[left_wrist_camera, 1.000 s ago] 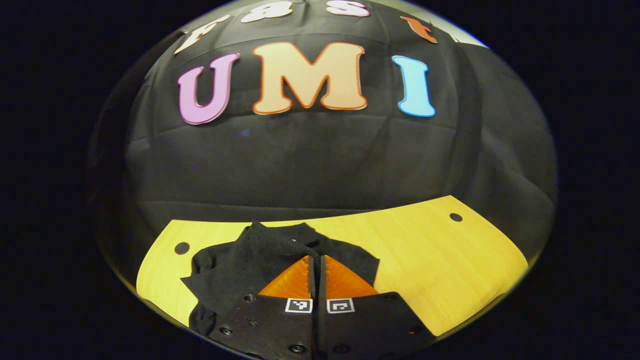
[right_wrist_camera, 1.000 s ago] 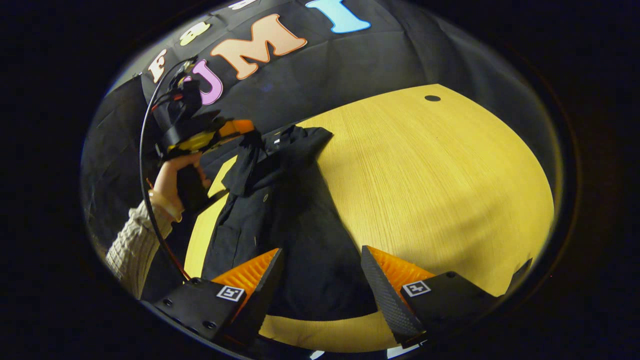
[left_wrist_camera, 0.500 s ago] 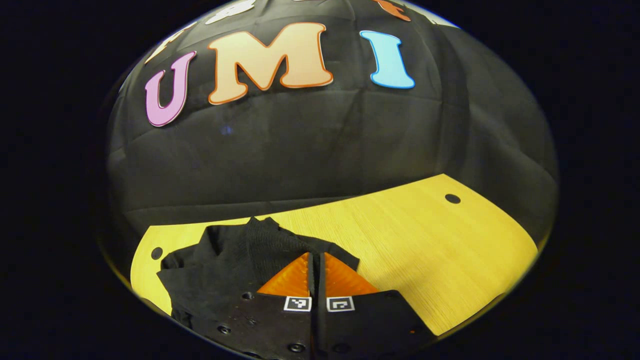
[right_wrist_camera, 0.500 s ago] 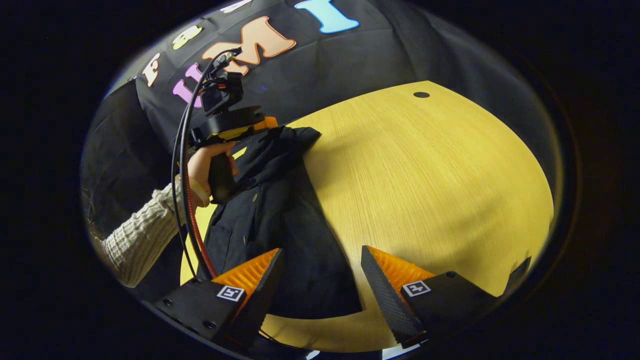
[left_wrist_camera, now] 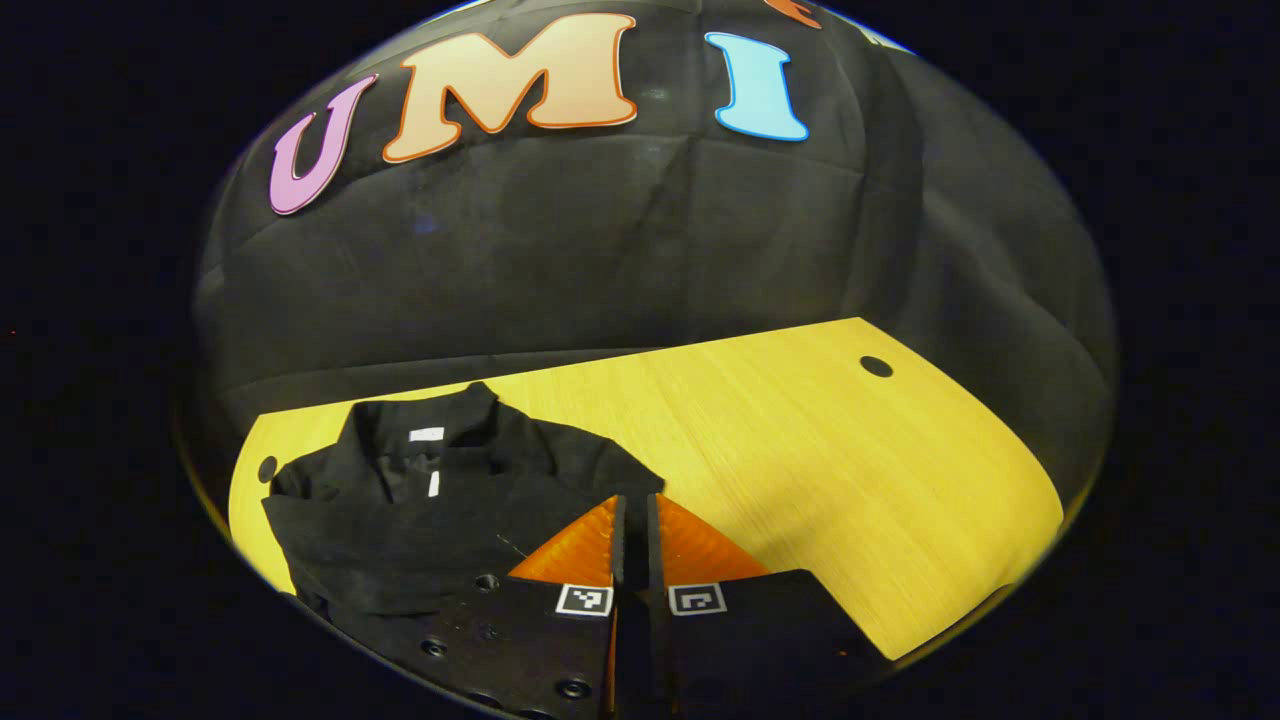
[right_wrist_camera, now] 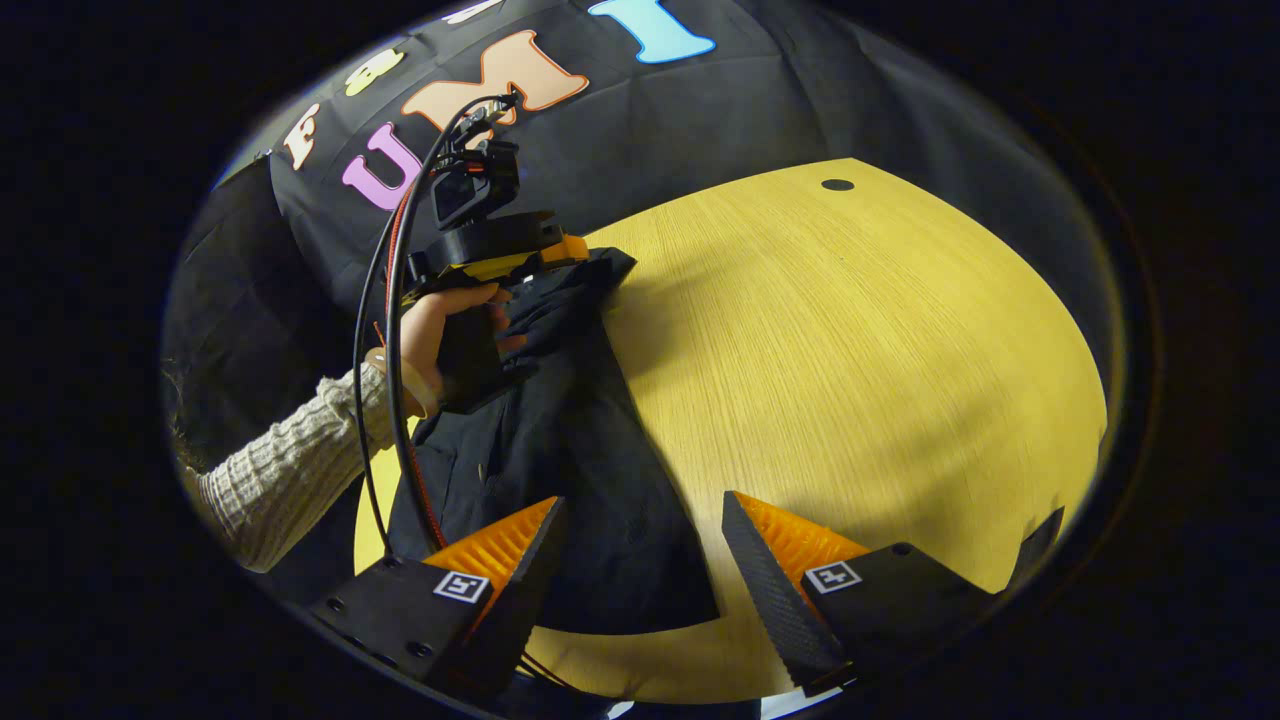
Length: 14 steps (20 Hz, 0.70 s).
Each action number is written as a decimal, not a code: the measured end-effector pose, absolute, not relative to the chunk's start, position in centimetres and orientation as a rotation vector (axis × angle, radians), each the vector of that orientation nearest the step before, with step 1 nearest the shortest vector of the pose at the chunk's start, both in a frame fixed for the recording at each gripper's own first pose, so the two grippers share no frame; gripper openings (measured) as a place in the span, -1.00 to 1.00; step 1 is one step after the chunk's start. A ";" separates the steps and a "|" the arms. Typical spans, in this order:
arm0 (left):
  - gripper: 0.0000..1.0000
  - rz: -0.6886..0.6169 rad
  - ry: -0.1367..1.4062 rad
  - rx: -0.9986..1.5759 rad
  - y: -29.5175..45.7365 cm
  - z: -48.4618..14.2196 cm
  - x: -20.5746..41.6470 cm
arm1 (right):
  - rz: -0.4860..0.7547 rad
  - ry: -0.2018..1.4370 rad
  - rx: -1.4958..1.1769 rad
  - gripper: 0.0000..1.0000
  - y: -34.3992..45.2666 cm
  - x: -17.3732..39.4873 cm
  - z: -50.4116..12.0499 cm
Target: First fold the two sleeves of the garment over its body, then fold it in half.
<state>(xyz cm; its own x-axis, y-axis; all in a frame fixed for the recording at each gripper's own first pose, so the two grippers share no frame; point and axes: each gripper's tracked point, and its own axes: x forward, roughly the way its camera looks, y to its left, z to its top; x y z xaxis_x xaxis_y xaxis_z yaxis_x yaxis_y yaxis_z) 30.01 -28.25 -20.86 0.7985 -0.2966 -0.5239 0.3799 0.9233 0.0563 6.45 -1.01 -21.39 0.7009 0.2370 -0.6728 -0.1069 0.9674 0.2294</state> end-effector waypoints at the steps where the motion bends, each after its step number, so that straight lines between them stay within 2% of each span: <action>1: -0.85 -0.374 0.534 0.160 -28.6 -20.8 29.7 | 0.193 0.771 0.175 0.96 -0.9 6.2 -21.5; 5: 0.99 -0.364 0.471 0.162 -27.8 -18.3 29.3 | 0.194 0.778 0.160 0.97 -0.6 5.8 -21.9; 7: 0.88 -0.349 0.430 0.144 -26.9 -16.5 28.7 | 0.192 0.772 0.157 0.97 -0.4 5.8 -22.0; 11: 0.88 -0.292 0.364 0.127 -23.0 -12.9 27.3 | 0.217 0.774 0.175 0.97 0.8 5.1 -22.7; 12: 0.88 -0.276 0.352 0.119 -21.8 -12.2 26.7 | 0.220 0.775 0.175 0.87 1.1 4.9 -23.0; 13: 0.87 -0.261 0.345 0.119 -20.3 -11.7 25.9 | 0.221 0.779 0.168 0.97 1.3 4.7 -23.2; 14: 0.88 -0.240 0.347 0.126 -18.4 -11.4 24.9 | 0.217 0.780 0.159 0.97 1.5 4.6 -23.6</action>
<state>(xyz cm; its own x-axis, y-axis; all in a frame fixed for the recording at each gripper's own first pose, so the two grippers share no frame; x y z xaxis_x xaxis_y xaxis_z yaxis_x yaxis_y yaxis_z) 24.90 -18.42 -11.44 0.9126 -0.2109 -0.3503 0.2537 0.9639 0.0808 4.64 1.46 -23.58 0.6903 0.2516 -0.6784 -0.1344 0.9659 0.2215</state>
